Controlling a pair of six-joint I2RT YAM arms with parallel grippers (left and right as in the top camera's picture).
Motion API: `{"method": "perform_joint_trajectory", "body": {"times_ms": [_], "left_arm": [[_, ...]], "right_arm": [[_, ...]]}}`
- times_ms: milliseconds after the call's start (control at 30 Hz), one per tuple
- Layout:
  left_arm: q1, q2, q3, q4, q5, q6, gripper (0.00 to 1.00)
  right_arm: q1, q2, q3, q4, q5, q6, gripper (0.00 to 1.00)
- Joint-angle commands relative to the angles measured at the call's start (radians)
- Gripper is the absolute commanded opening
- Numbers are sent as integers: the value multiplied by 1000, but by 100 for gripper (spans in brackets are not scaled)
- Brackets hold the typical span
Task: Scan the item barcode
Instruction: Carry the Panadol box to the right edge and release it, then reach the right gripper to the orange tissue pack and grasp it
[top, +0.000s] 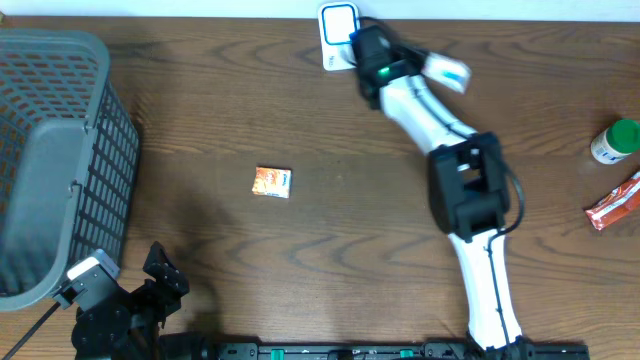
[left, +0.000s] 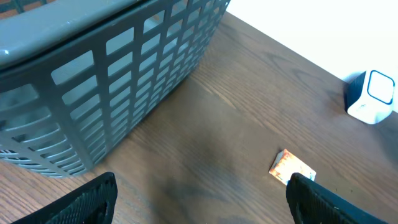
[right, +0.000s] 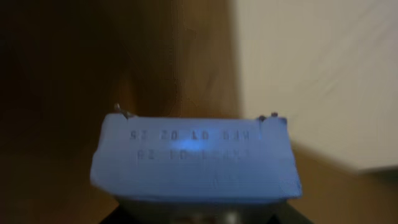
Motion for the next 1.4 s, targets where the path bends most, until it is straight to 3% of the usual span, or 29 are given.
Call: {"method": "perform_joint_trajectory", "body": {"times_ms": [0, 133, 333, 367, 433, 567, 633, 700, 900, 1067, 1233, 1367], "left_arm": [[4, -1, 0, -2, -8, -9, 87], [4, -1, 0, -2, -8, -9, 87], [4, -1, 0, -2, -8, -9, 87], [4, -1, 0, -2, -8, -9, 87], [4, -1, 0, -2, -8, -9, 87], [4, -1, 0, -2, -8, -9, 87], [4, -1, 0, -2, -8, -9, 87], [4, -1, 0, -2, -8, -9, 87], [4, -1, 0, -2, -8, -9, 87], [4, -1, 0, -2, -8, -9, 87], [4, -1, 0, -2, -8, -9, 87], [4, -1, 0, -2, -8, -9, 87]], "right_arm": [[-71, -32, 7, -147, -44, 368, 28], [-175, -32, 6, -349, -265, 573, 27], [-351, -32, -18, -469, -341, 689, 16], [-379, -32, -19, -496, -341, 690, 22], [-431, -32, -19, -549, -341, 698, 46], [-522, -34, -19, -591, -373, 787, 58], [-545, -43, -17, -602, -413, 805, 85], [-548, -65, -13, -600, -437, 832, 93], [-472, -202, 39, -566, -694, 815, 99], [-323, -357, 52, -550, -1131, 822, 99], [-159, -376, 48, -426, -1517, 1009, 99], [10, -340, 46, -423, -1448, 1245, 99]]}}
